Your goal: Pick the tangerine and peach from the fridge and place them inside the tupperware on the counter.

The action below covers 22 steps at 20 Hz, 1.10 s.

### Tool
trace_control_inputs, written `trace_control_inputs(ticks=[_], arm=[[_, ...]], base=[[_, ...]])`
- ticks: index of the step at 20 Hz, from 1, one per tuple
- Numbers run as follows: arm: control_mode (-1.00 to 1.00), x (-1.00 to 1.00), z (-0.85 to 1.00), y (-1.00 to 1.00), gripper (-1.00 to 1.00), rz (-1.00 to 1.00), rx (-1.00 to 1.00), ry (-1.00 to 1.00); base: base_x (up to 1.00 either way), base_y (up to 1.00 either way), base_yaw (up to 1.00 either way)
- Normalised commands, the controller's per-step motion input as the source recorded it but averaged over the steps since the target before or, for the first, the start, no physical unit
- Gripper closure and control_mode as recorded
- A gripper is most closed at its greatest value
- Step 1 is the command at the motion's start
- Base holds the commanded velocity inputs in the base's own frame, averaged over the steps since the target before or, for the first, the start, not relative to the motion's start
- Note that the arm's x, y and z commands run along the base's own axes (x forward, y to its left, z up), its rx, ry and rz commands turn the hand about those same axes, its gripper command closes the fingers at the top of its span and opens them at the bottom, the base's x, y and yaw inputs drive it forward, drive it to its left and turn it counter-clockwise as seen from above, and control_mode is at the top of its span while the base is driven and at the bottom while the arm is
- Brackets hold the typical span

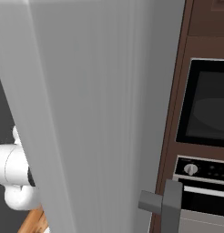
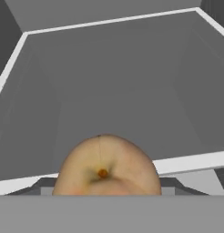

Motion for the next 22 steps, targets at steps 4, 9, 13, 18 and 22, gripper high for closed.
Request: trace_control_inputs(ticks=[4, 9, 13, 18, 22], arm=[[-1.0, -0.68, 0.5, 0.0, 1.0, 0.0, 0.0, 0.0], [-1.0, -0.6, 0.59, 0.0, 1.0, 0.0, 0.0, 0.03], [-1.0, -0.63, 0.51, 0.0, 1.0, 0.0, 0.0, 0.13], [-1.0, -0.66, 0.46, 0.0, 1.0, 0.0, 0.0, 0.21], [-1.0, -0.66, 0.46, 0.0, 1.0, 0.0, 0.0, 0.21]], base=[[0.0, 0.0, 0.0], [0.0, 0.0, 0.0], [0.0, 0.0, 0.0], [0.0, 0.0, 0.0], [0.0, 0.0, 0.0]])
